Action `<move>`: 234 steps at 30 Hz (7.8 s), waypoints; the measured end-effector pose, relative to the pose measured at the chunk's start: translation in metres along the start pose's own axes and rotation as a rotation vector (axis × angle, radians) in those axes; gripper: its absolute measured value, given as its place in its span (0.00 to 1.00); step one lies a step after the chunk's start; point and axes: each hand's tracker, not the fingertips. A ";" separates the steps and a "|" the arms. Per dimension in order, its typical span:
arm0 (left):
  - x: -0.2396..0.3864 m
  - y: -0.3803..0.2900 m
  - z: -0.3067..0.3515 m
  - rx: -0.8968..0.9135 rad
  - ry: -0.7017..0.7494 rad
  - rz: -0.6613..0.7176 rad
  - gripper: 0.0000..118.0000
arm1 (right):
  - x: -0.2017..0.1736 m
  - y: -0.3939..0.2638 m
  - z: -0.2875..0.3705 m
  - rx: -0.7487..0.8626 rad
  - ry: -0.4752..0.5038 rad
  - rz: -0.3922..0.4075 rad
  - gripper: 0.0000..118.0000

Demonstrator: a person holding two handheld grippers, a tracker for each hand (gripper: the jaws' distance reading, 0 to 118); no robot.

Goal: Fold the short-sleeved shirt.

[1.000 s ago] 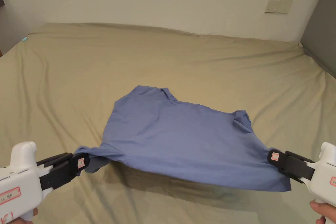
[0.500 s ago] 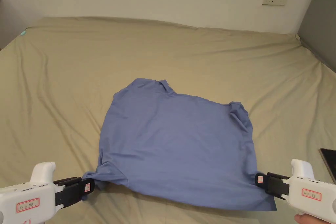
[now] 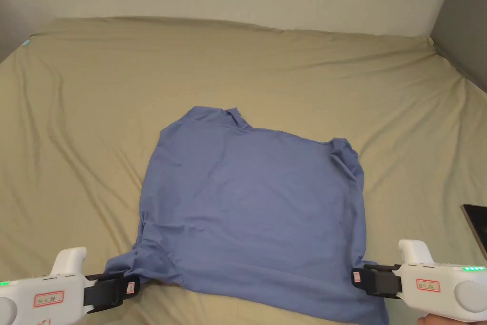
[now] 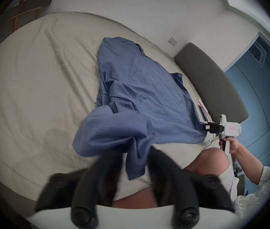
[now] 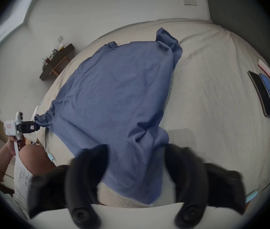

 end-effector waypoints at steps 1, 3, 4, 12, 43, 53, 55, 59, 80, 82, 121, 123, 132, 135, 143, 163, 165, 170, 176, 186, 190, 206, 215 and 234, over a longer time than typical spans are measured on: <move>-0.002 -0.002 0.003 0.000 -0.010 -0.003 0.44 | 0.002 -0.001 0.002 0.000 0.018 -0.008 0.77; -0.004 -0.005 0.013 -0.009 -0.023 -0.009 0.84 | 0.004 -0.001 0.011 0.016 0.018 -0.001 0.87; -0.005 -0.008 0.024 -0.005 -0.046 -0.028 0.94 | 0.005 -0.001 0.018 0.043 0.009 0.007 0.89; 0.015 0.023 0.103 0.098 -0.031 -0.117 0.39 | 0.021 0.031 0.071 0.230 0.053 -0.014 0.35; 0.030 0.183 0.004 0.191 -0.042 -0.120 0.00 | 0.122 0.315 -0.157 0.071 -0.143 0.069 0.19; 0.018 0.191 -0.001 0.194 -0.031 -0.132 0.00 | 0.111 0.314 -0.183 -0.017 -0.140 0.201 0.48; 0.015 0.190 0.000 0.195 -0.023 -0.136 0.00 | 0.111 0.316 -0.190 -0.034 -0.136 0.205 0.47; 0.006 0.189 0.004 0.192 -0.013 -0.138 0.00 | 0.103 0.315 -0.198 -0.064 -0.164 0.249 0.43; -0.008 0.303 -0.060 0.193 0.033 -0.261 0.00 | 0.099 0.310 -0.096 0.158 -0.037 0.233 0.02; -0.011 0.322 -0.076 0.179 0.039 -0.282 0.00 | 0.101 0.309 -0.088 0.189 -0.062 0.216 0.02; -0.053 0.458 -0.330 -0.008 0.127 -0.317 0.29 | 0.127 0.306 -0.097 0.199 -0.097 0.127 0.02; -0.043 0.455 -0.324 0.040 0.162 -0.401 0.00 | 0.127 0.305 -0.098 0.202 -0.092 0.126 0.02; -0.043 0.453 -0.316 -0.045 -0.021 -0.341 0.00 | 0.111 0.303 -0.098 0.209 -0.084 0.112 0.02; -0.045 0.454 -0.306 -0.016 -0.068 -0.302 0.00 | 0.102 0.304 -0.094 0.211 -0.081 0.114 0.02; -0.050 0.449 -0.253 0.082 -0.193 -0.199 0.00 | 0.085 0.306 -0.079 0.237 -0.029 0.113 0.02; 0.031 0.374 -0.032 0.322 -0.325 -0.132 0.00 | 0.022 0.288 0.049 0.345 0.086 0.152 0.02; 0.042 0.368 -0.005 0.327 -0.334 -0.136 0.00 | 0.016 0.285 0.067 0.355 0.095 0.159 0.02; 0.053 0.355 0.058 0.383 -0.308 -0.150 0.00 | 0.000 0.279 0.110 0.391 0.106 0.170 0.02; 0.061 0.354 0.127 0.484 -0.278 -0.165 0.00 | -0.021 0.285 0.166 0.472 0.080 0.189 0.02; 0.110 0.386 0.209 0.585 -0.251 -0.220 0.00 | -0.051 0.327 0.234 0.560 0.065 0.238 0.02; 0.134 0.412 0.228 0.614 -0.238 -0.243 0.00 | -0.056 0.353 0.245 0.582 0.054 0.253 0.02; 0.199 0.584 0.213 0.704 -0.148 -0.289 0.00 | -0.041 0.540 0.243 0.700 -0.023 0.244 0.02; 0.217 0.688 0.173 0.808 -0.165 -0.293 0.00 | -0.019 0.641 0.223 0.796 -0.079 0.201 0.02; 0.125 0.588 0.062 0.737 -0.290 -0.293 0.00 | 0.064 0.546 0.110 0.762 0.037 0.113 0.02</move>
